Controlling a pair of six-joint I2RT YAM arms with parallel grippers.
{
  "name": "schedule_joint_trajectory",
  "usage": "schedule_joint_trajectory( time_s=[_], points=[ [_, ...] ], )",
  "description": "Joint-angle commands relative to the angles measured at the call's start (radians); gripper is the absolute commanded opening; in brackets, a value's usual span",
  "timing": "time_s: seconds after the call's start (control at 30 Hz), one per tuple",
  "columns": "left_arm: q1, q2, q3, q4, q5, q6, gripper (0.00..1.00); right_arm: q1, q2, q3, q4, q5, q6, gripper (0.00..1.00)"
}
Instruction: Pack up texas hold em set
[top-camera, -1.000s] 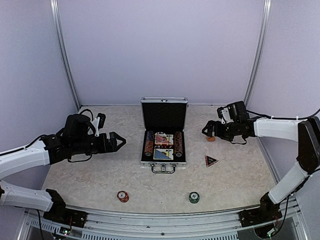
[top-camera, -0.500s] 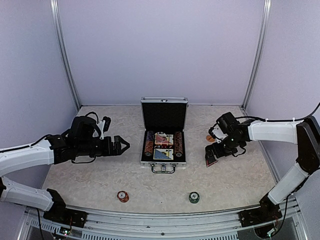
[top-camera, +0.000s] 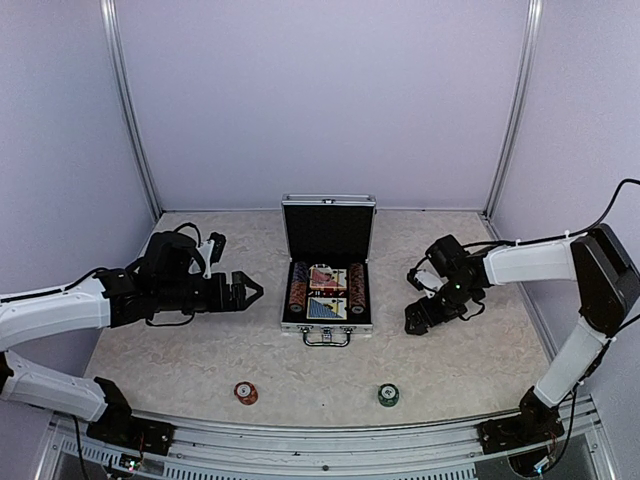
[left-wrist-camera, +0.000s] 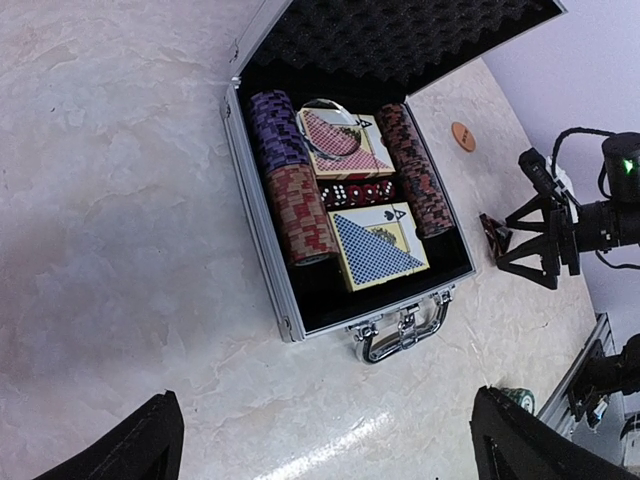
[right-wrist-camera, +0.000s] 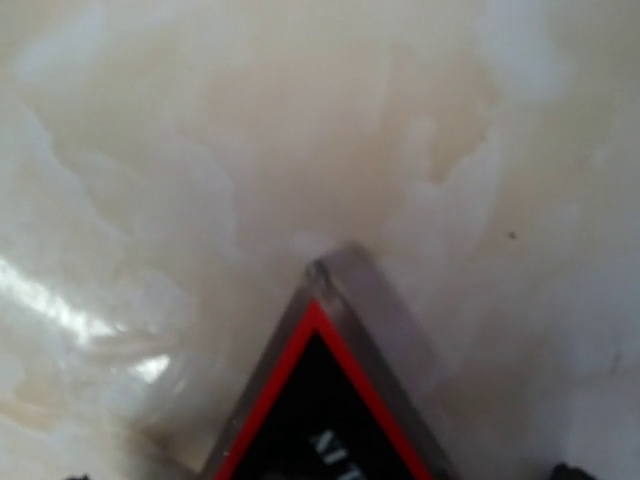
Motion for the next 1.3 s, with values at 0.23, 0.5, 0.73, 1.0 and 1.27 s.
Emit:
schedule_joint_trajectory(
  time_s=[0.23, 0.5, 0.73, 1.0, 1.27],
  points=[
    [-0.018, 0.010, 0.032, 0.024, 0.012, 0.008, 0.99, 0.012, 0.054, 0.045, -0.106, 0.050, -0.035, 0.97],
    [-0.023, 0.017, 0.034, 0.025, 0.011, 0.007, 0.99, 0.028, 0.014, 0.048, -0.169, 0.102, -0.044, 0.94],
    [-0.033, 0.030, 0.044, 0.027, 0.011, 0.005, 0.99, 0.068, 0.034, 0.055, -0.151, 0.086, -0.079, 0.93],
    [-0.043, 0.041, 0.065, 0.018, 0.010, 0.009, 0.99, 0.073, 0.067, 0.064, -0.136, 0.057, -0.129, 0.92],
    [-0.045, 0.041, 0.074, 0.005, 0.009, 0.015, 0.99, 0.073, 0.072, 0.077, -0.132, 0.056, -0.169, 0.92]
  ],
)
